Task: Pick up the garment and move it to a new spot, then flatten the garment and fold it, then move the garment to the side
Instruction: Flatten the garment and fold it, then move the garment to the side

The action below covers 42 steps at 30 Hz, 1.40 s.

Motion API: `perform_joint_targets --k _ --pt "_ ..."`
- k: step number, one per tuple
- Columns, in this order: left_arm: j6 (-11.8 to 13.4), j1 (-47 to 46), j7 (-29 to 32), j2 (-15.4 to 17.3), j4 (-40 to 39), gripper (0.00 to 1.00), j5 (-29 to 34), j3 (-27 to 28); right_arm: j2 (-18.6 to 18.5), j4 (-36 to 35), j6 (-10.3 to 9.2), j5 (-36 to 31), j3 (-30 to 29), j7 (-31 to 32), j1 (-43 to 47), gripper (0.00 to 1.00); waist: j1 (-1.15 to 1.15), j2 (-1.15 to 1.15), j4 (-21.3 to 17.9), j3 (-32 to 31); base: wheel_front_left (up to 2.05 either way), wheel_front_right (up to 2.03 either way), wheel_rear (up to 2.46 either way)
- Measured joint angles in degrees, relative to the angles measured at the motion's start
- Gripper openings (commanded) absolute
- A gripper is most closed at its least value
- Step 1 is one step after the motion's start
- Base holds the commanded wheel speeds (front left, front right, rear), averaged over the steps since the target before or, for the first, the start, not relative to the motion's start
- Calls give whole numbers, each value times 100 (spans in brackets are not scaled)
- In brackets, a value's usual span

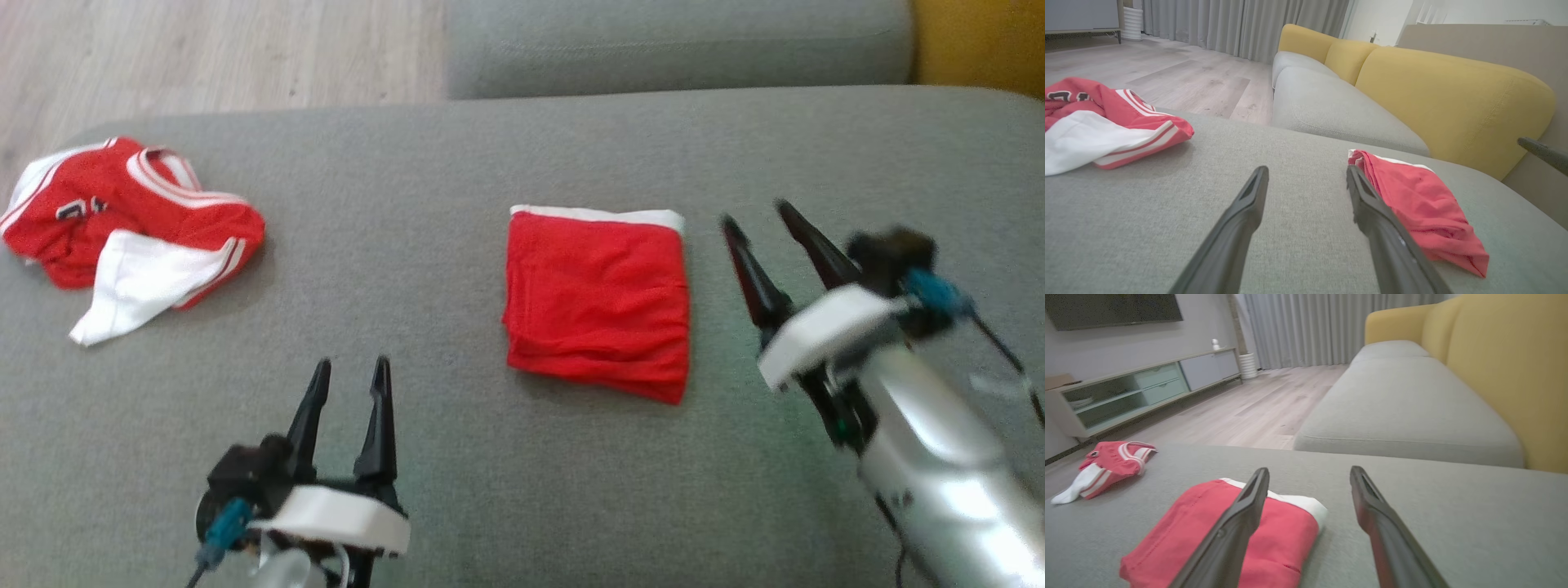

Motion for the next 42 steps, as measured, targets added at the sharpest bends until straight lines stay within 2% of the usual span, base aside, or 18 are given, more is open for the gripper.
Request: perform_joint_targets --k 4,7,11,15,18,23,42 --pt "32 243 0 -1 38 100 31 52 305 -266 0 -943 -1411 -1 911 100 0 0 -132 -149 0 0 0" --pt "31 407 0 -2 41 100 92 189 676 -627 0 -1616 -2175 0 1644 100 0 0 -196 -235 0 0 0" --pt "21 596 0 -3 47 100 158 388 1143 -1157 0 -2285 -2910 0 2427 100 0 0 -236 -341 0 0 0" --pt "-2 862 0 -4 36 100 226 552 1329 -1718 0 -2724 -3359 20 2997 100 -1 0 -246 -404 0 0 0" --pt "-1 987 0 -7 70 100 264 620 1341 -2113 0 -2851 -3419 190 3266 100 -1 0 -251 -416 0 0 0" --pt "15 997 0 0 125 100 274 715 1388 -2370 0 -2757 -3338 316 3385 100 0 0 -232 -410 0 0 0" --pt "-55 992 0 -36 183 100 324 722 1389 -2536 0 -2724 -3370 517 3516 100 0 0 -150 -362 0 0 0"
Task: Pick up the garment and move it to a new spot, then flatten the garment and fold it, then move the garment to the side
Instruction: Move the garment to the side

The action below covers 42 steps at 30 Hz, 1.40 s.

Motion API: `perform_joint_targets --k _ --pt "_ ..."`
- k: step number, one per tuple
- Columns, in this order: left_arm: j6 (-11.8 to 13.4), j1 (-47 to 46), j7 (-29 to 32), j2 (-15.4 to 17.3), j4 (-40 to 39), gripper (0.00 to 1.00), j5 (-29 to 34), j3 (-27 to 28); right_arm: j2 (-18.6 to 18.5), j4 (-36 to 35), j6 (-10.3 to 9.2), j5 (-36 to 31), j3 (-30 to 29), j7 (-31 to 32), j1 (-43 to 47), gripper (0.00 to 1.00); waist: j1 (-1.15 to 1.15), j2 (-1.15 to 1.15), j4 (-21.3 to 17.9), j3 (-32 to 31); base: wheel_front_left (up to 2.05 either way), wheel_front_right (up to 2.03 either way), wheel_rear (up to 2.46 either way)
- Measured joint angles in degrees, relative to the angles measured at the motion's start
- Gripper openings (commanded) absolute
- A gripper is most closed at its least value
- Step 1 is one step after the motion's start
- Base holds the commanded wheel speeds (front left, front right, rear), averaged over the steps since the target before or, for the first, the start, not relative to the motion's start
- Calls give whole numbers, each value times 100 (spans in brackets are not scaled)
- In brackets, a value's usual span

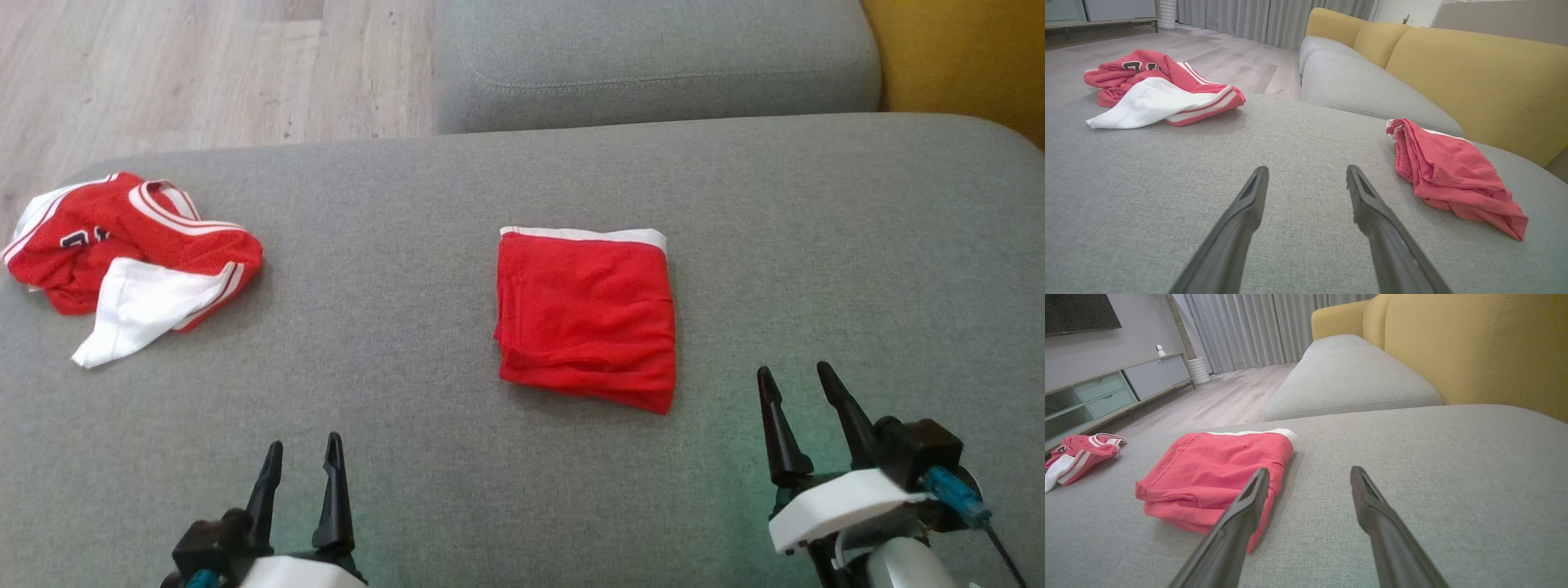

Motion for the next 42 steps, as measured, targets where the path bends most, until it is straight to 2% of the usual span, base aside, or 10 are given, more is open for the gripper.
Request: perform_joint_targets --k 7,10,15,23,28,33,34,35,38,42 --pt "-31 -71 0 -32 -14 100 69 15 4 -3 0 223 19 400 -174 100 0 0 86 182 0 0 0" --pt "-52 -147 0 -42 -52 100 112 27 4 -10 0 547 -45 792 -593 100 0 0 173 287 0 0 0" --pt "-57 -265 0 -90 -100 100 154 34 4 73 0 459 -299 1425 -1256 100 1 0 340 433 0 0 0" --pt "-174 -426 0 -264 -142 100 265 40 1 877 0 250 -606 2393 -1840 100 1 0 855 711 0 0 0" --pt "-265 -454 -1 -337 -116 100 316 40 -4 1455 0 328 -881 2672 -2092 100 1 0 1190 875 0 0 0" --pt "-310 -487 -1 -413 -79 100 374 46 -60 1855 0 308 -878 2716 -2299 100 1 0 1414 1021 0 0 0" --pt "-311 -501 -1 -422 -77 100 410 48 -85 1907 0 308 -871 2711 -2359 93 0 0 1434 1046 0 0 0" --pt "-311 -517 -1 -427 -77 100 414 53 -104 1959 0 301 -856 2709 -2424 61 0 0 1445 1066 0 0 0" --pt "-390 -549 -2 -434 -146 100 533 60 -140 2093 0 259 -762 2643 -2575 3 0 0 1412 1108 0 0 0" --pt "-509 -592 -7 -450 -238 100 626 25 -148 2131 4 260 -706 2483 -2637 0 0 0 1246 1181 0 0 0"
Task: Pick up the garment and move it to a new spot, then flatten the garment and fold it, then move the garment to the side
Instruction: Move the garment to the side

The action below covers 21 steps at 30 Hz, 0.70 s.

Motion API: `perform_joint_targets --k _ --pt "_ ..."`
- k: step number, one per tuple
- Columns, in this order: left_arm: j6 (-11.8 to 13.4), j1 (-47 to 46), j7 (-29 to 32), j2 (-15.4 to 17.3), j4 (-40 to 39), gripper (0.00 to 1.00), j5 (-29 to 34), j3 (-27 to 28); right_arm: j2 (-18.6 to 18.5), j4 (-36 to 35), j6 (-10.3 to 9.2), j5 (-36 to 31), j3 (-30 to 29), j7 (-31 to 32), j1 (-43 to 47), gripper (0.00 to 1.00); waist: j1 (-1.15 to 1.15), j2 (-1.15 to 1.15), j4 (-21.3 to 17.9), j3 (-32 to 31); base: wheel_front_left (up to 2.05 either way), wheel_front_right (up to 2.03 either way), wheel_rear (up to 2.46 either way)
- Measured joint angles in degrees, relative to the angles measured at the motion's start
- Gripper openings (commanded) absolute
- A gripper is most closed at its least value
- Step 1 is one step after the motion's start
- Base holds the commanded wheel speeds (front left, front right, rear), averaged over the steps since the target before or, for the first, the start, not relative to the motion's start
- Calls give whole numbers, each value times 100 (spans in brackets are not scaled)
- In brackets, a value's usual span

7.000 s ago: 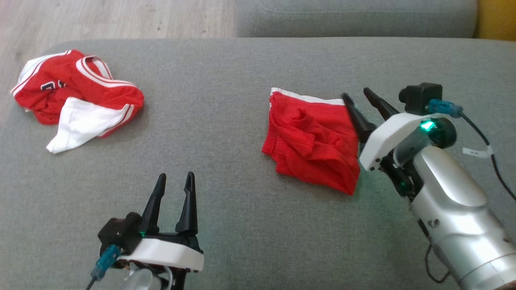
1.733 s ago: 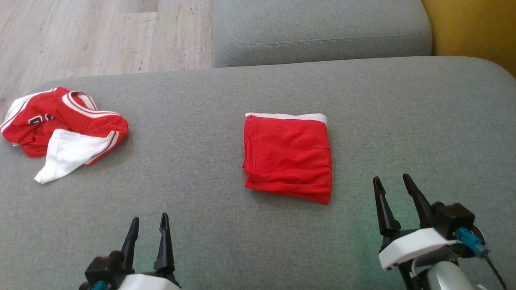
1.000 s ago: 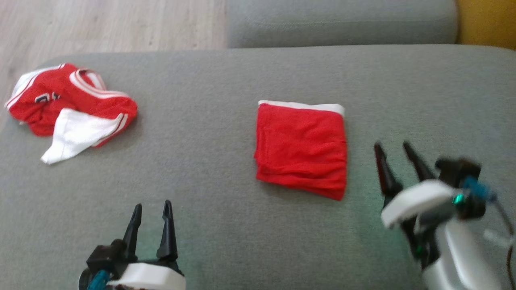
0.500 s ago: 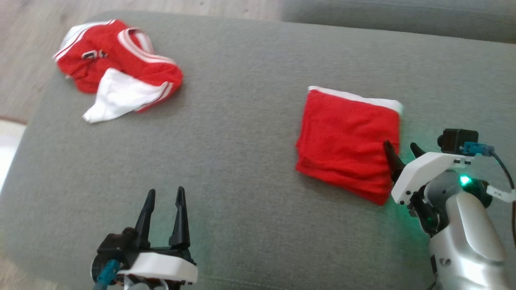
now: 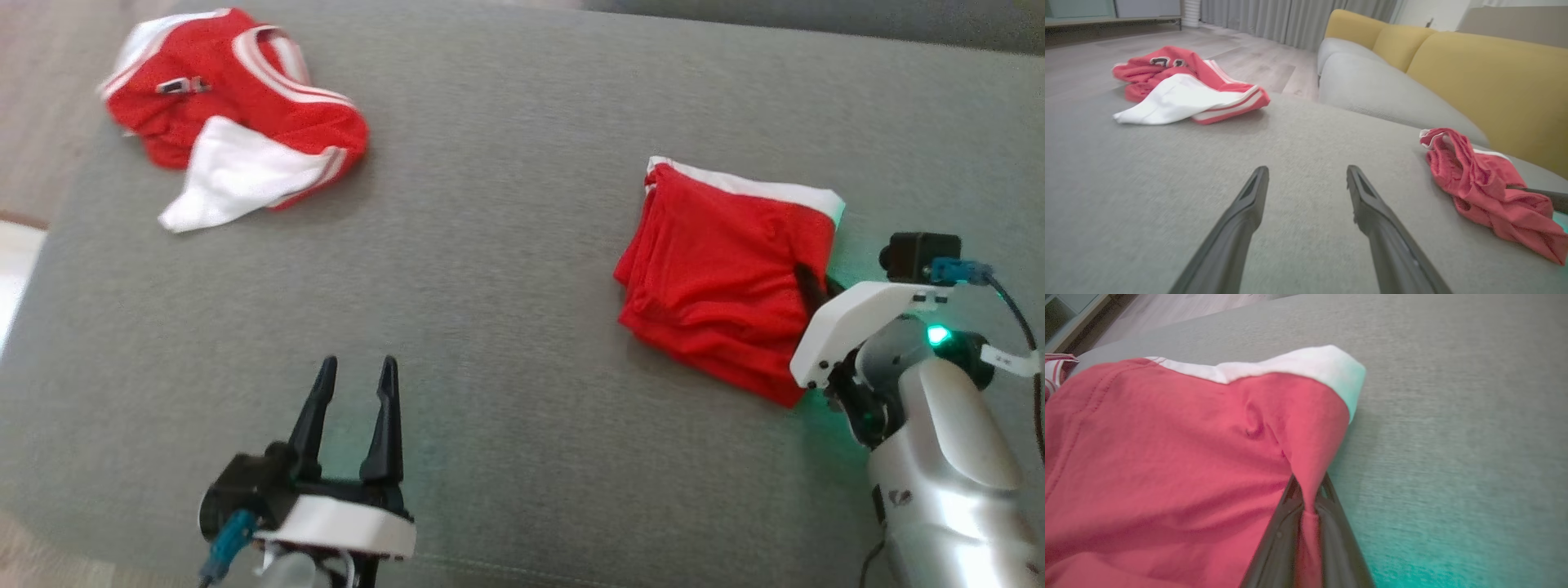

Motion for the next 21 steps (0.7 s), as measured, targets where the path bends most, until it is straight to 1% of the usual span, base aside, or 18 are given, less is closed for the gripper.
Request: perform_joint_targets --k 3,6,11,17,21 --pt "-42 -140 0 -18 -87 100 63 -11 -41 -29 0 40 -7 -81 -47 0 0 0 -206 74 0 0 0" --pt "-49 -328 -1 -37 -155 100 90 -36 -223 -186 0 57 -22 -137 -81 0 0 0 -479 165 0 0 0" --pt "-48 -505 1 -9 -221 100 182 -66 -515 -649 0 60 -89 -132 -83 0 0 0 -1059 342 0 0 0" --pt "-54 -778 90 51 -324 100 285 -115 -755 -1165 0 186 -209 23 -99 0 0 0 -1803 621 0 0 0" --pt "-52 -990 186 77 -439 100 292 -174 -880 -1346 0 211 -301 81 -182 0 0 0 -2147 882 0 0 0"
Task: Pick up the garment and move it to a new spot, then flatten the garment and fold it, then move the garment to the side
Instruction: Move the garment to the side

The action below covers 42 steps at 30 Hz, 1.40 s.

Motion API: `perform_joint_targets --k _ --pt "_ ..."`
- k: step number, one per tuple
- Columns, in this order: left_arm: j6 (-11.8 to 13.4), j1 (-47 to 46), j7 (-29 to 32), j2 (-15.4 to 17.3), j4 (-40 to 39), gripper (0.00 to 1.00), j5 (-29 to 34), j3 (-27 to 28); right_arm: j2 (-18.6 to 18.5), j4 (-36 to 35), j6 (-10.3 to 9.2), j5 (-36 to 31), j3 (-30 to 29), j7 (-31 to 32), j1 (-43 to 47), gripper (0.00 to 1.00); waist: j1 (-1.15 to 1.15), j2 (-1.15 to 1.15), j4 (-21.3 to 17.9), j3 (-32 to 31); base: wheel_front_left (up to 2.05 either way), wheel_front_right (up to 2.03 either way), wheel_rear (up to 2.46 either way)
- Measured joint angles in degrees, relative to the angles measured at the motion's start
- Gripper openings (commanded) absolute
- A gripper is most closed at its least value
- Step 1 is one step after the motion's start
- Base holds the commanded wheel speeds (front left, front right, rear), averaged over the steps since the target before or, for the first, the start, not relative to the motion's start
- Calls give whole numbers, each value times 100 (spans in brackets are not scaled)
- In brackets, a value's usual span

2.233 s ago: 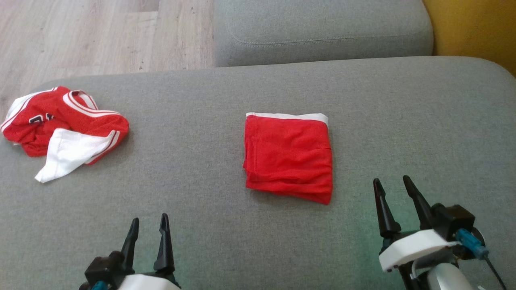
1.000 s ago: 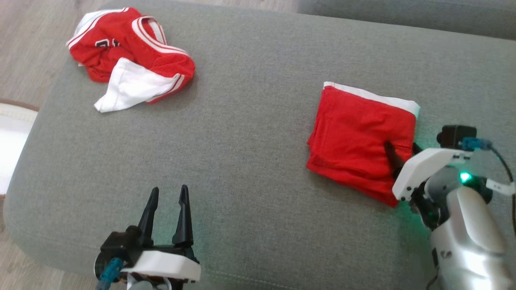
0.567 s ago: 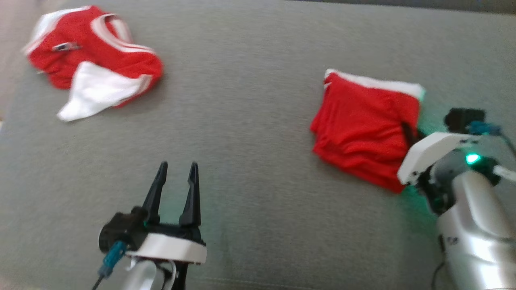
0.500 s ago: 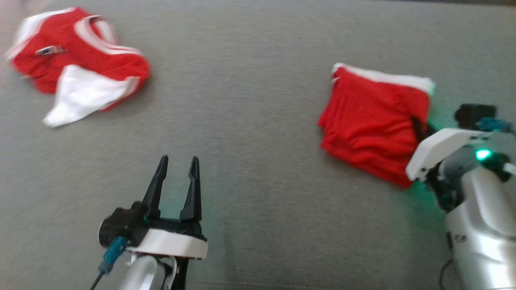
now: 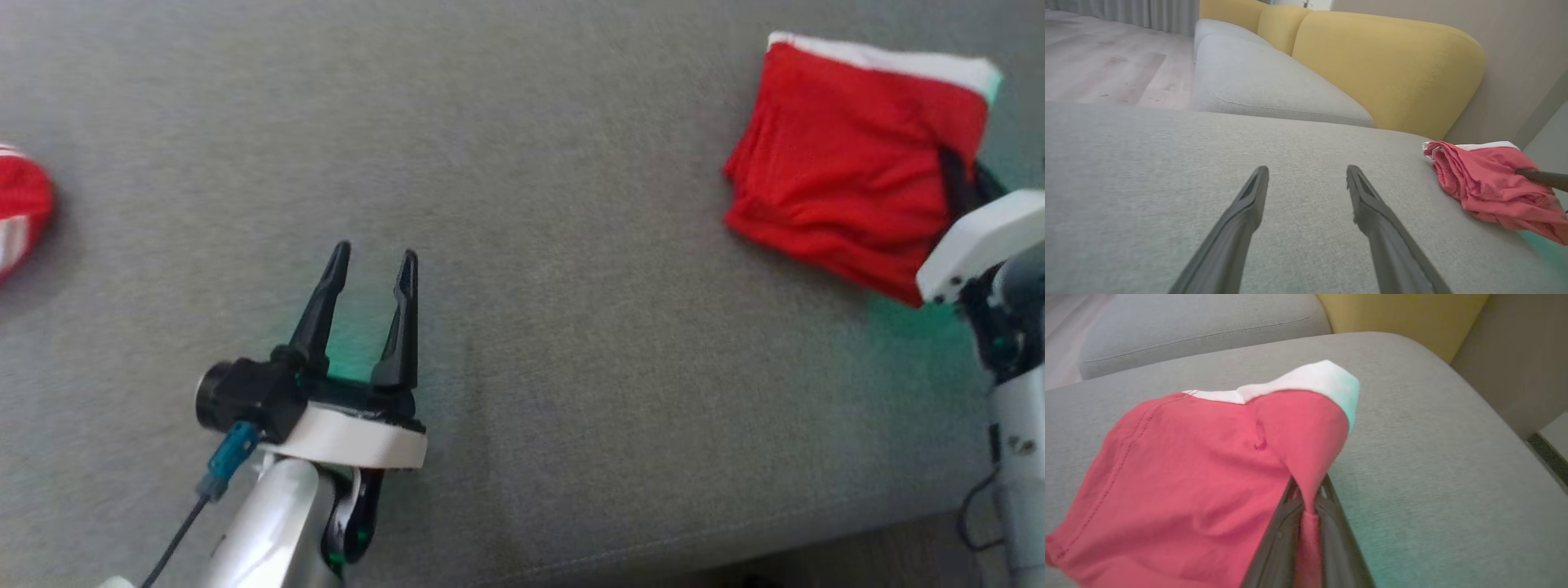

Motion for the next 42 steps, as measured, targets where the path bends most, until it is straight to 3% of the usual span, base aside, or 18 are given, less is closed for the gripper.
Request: perform_joint_targets --k 5,18,22,23,24,32,42 --pt "2 -103 79 91 -66 100 52 -19 -134 -27 0 -121 -37 111 -326 0 1 0 -130 359 0 0 0" --pt "66 -133 122 192 -313 100 80 13 -1229 899 0 -999 -481 460 -1580 0 0 0 559 704 0 0 0" --pt "89 -133 122 197 -332 100 79 12 -1366 1067 0 -1222 -710 445 -1660 0 0 0 672 762 0 0 0" --pt "111 -133 122 197 -344 100 79 12 -1410 1105 0 -1304 -762 377 -1677 35 0 0 695 781 0 0 0" --pt "115 -133 122 198 -346 100 79 12 -1449 1116 0 -1374 -747 249 -1680 100 0 0 712 794 0 0 0" --pt "116 -134 118 196 -291 100 73 -10 -1295 1266 0 -1761 -884 -621 -1905 100 0 0 666 714 0 0 0" --pt "141 -127 98 215 -82 100 -85 20 -630 1150 0 -1466 -178 -1261 -1875 100 0 0 529 253 0 0 0"
